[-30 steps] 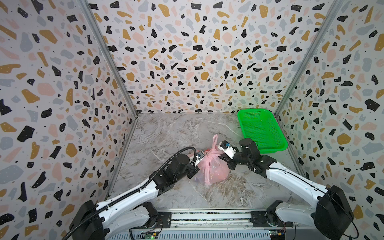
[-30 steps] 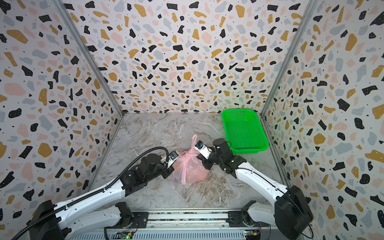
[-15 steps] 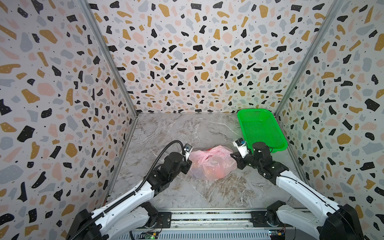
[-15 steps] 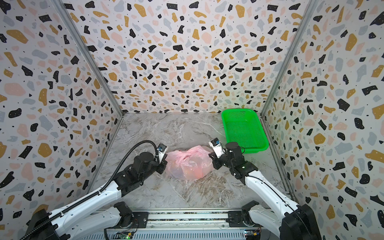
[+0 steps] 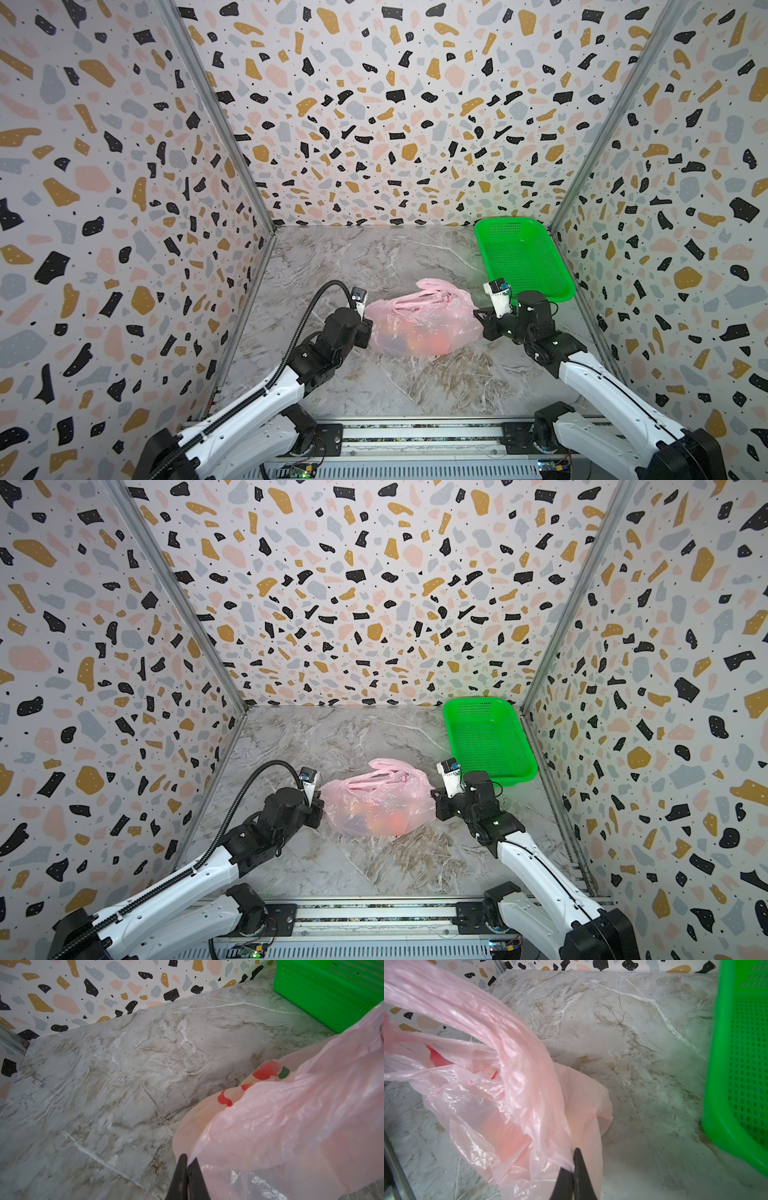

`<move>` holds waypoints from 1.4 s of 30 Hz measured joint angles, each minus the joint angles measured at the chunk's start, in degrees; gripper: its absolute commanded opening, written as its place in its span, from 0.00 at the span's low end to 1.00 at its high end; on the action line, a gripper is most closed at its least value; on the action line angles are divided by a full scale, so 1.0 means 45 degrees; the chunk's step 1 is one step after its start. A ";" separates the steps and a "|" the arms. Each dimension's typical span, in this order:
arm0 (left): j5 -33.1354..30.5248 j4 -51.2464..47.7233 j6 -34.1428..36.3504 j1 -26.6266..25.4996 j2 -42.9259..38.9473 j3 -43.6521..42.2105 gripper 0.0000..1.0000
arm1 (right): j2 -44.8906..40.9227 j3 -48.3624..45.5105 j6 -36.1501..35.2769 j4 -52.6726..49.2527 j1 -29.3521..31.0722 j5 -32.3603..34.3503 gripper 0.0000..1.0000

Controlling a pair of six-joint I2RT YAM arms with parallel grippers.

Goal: Untie the knot of the plastic bag and take out the fruit

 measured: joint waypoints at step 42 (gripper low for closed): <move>0.1146 -0.1005 0.2875 -0.0452 0.6198 0.6766 0.02 | -0.1078 -0.0359 0.0466 -0.0126 -0.0029 -0.0447 0.00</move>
